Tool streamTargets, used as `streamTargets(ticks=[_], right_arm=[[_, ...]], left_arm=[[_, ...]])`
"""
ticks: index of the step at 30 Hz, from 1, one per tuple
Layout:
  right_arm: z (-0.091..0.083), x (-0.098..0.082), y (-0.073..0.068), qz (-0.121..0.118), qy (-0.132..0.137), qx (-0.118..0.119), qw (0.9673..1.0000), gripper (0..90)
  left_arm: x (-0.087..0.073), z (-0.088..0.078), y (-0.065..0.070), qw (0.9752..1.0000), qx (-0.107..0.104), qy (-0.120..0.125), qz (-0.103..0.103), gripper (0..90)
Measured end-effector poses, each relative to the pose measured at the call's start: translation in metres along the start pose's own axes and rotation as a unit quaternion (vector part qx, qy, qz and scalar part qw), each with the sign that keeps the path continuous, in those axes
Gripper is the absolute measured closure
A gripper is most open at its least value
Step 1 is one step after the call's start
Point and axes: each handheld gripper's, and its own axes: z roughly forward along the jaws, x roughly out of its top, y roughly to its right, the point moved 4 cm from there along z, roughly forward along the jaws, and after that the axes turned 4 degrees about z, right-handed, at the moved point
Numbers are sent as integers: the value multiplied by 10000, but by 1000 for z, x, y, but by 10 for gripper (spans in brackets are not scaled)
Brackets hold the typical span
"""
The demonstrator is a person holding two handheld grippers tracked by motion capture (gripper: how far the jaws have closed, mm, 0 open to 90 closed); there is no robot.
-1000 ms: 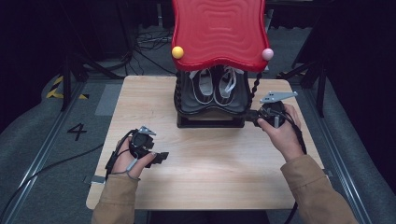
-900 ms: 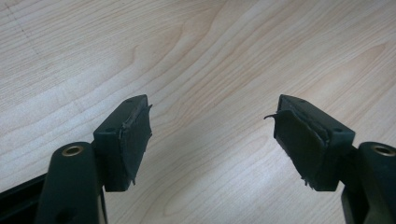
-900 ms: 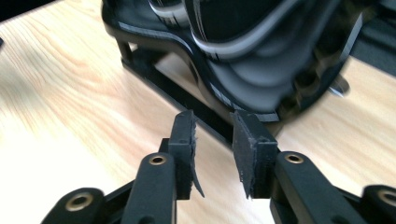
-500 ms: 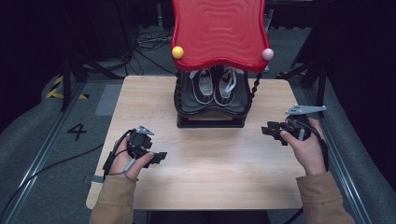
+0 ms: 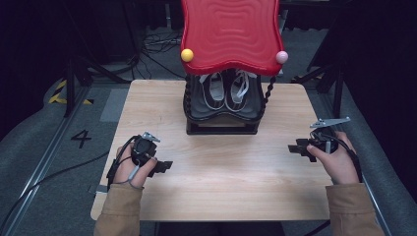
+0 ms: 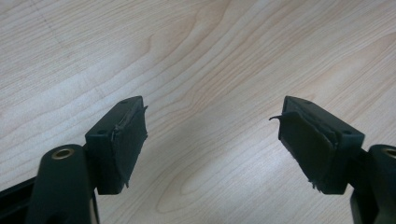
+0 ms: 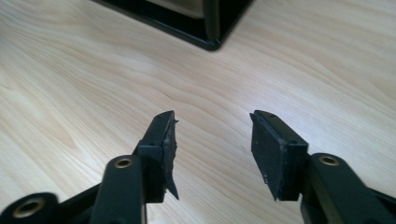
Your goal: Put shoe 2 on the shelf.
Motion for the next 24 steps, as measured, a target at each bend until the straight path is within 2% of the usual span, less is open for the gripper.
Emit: streamTargets(ticks=[3, 6, 7, 12, 17, 22, 24], right_arm=[[4, -6, 6, 76, -221, -52, 9997, 490], [8, -13, 13, 193, -386, -35, 9991, 469], [8, -13, 13, 193, -386, -35, 9991, 469], [20, -23, 19, 320, -765, -2, 9966, 433], [33, -34, 21, 285, -1278, -19, 9914, 424], [43, -39, 18, 258, -1498, 147, 9883, 415], [48, -43, 14, 171, -1746, 158, 9844, 410]], left_arm=[[-1, 1, -2, 10000, -6, -9, 77, 203], [-1, 2, -4, 10000, 10, 10, 55, 198], [-2, 3, -5, 10000, -2, -6, 42, 198], [-6, 8, -7, 9998, -41, -176, 109, 194], [-6, 11, -6, 9995, -70, -265, 177, 193], [-7, 14, -4, 9990, -92, -345, 259, 188], [-7, 14, -4, 9990, -105, -337, 265, 187]])
